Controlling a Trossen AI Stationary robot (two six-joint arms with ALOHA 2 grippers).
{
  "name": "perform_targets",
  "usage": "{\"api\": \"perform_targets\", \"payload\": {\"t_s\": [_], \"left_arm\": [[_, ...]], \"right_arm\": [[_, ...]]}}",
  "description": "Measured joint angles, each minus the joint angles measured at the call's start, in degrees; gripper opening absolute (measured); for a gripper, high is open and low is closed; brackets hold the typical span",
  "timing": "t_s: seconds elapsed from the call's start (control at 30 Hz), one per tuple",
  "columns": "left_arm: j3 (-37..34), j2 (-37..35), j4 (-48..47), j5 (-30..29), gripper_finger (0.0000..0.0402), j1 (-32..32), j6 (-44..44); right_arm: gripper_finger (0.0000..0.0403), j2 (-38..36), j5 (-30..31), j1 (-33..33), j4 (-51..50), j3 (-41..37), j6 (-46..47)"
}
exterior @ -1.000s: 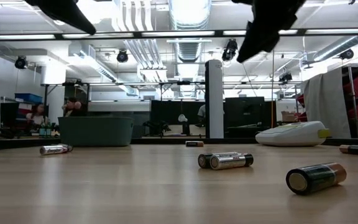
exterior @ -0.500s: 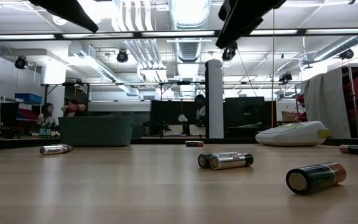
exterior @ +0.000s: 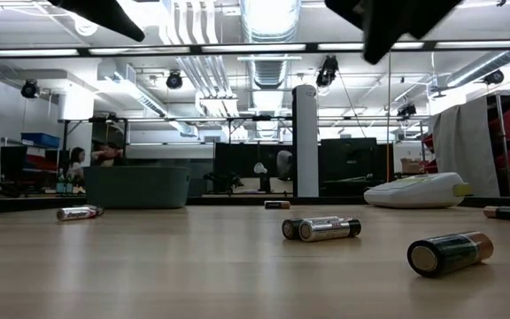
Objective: Sort batteries
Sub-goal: Put the black battery into the blue bin
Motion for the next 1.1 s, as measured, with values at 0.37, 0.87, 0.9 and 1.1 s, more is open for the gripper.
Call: {"api": "perform_targets", "payload": {"t_s": [0.37,0.87,0.9,1.1], "left_arm": [[0.00,0.02,0.24,-0.17,0.0094,0.00,-0.11],[0.02,0.04,1.49,-0.32,0.0094,0.00,-0.20],[0.02,0.04,1.57,-0.30,0.0094,0.00,-0.35],[0.01,0.04,1.66,-0.28,0.0094,0.00,-1.75]], "right_arm": [[0.0181,5.35,-0.39,4.85,-0.18,-0.18,1.36],[0.0185,10.58,-6.74,1.82,3.16,-1.30,0.19],[0.0186,10.60,-7.73,1.60,4.49,-1.87,0.14],[0.0185,10.66,-10.01,0.83,8.14,-4.49,-0.28]]}}
